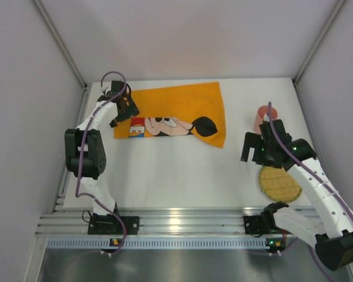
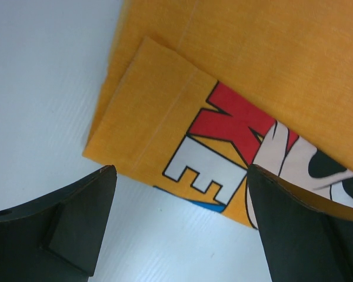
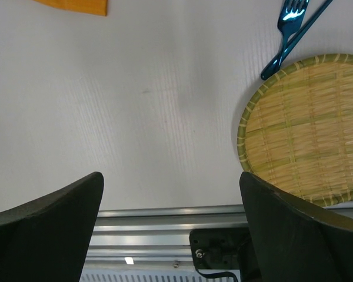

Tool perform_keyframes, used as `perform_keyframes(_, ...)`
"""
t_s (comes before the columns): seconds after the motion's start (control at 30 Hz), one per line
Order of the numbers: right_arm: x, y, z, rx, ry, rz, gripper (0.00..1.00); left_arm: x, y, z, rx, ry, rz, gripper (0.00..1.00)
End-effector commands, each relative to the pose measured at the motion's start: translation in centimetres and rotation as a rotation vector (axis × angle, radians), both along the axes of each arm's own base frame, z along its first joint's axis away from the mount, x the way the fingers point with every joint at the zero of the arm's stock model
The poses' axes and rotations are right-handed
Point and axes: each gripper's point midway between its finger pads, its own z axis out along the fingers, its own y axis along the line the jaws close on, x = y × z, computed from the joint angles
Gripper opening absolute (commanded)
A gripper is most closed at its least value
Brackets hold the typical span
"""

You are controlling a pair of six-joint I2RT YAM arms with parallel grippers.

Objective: Set the dinner table for one person

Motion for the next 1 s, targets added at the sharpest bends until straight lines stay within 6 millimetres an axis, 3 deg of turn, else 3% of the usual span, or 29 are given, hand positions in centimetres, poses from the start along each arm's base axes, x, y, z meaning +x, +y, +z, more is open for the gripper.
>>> perform_keyframes(0.0,-0.6,0.3,-0.4,0.023,0.031,-0.010,1.00,2.3,2.3,0.5,0.054,-0.028,0.045,0.98)
perform_keyframes(0.03,-0.5,0.3,-0.4,0.020,0.035,-0.014,1.00,2.7,2.8,-0.6,0.073,-0.005,0.055,0.98)
perform_keyframes(0.1,-0.4,0.2,-0.7,0.010,0.051,-0.016,1.00,3.9,3.4,-0.7,0.092,-0.007,0.068,0.98)
perform_keyframes(0.13,-0.4,0.3,-0.8,0.013,0.057,-0.022,1.00,3.9,3.7,-2.0,0.105,0.030,0.079,0.98)
perform_keyframes(0.2,-0.3,0.5,-1.2,0.016,0.077,-0.024,1.00,5.3,4.1,-2.0,0.099,0.008,0.094,0.98)
perform_keyframes(0.23,-0.4,0.5,-1.4,0.015,0.086,-0.025,1.00,5.3,4.1,-3.3,0.098,0.039,0.093,0.97)
perform_keyframes(0.27,-0.2,0.6,-1.6,0.015,0.094,-0.027,1.00,6.3,4.3,-2.7,0.099,0.021,0.111,0.97)
perform_keyframes(0.33,0.0,0.7,-1.7,0.012,0.101,-0.025,1.00,6.5,4.5,-4.3,0.105,0.065,0.122,0.96)
perform_keyframes(0.57,0.7,0.9,-2.1,0.005,0.118,-0.033,1.00,7.5,4.1,-6.1,0.079,0.103,0.126,0.86)
perform_keyframes(0.67,1.1,0.9,-2.2,-0.008,0.121,-0.027,1.00,7.3,3.8,-6.9,0.072,0.136,0.113,0.72)
perform_keyframes(0.7,1.2,0.9,-2.3,-0.010,0.123,-0.029,1.00,7.0,3.8,-7.1,0.073,0.149,0.109,0.61)
perform_keyframes(0.77,1.4,0.9,-2.5,-0.018,0.129,-0.022,1.00,6.5,3.8,-7.6,0.076,0.167,0.110,0.48)
perform_keyframes(0.8,1.4,0.9,-2.6,-0.020,0.131,-0.021,1.00,6.2,3.9,-7.7,0.080,0.179,0.111,0.32)
perform_keyframes(0.97,1.6,1.0,-3.0,-0.025,0.139,-0.005,1.00,5.5,4.0,-7.6,0.088,0.196,0.100,0.08)
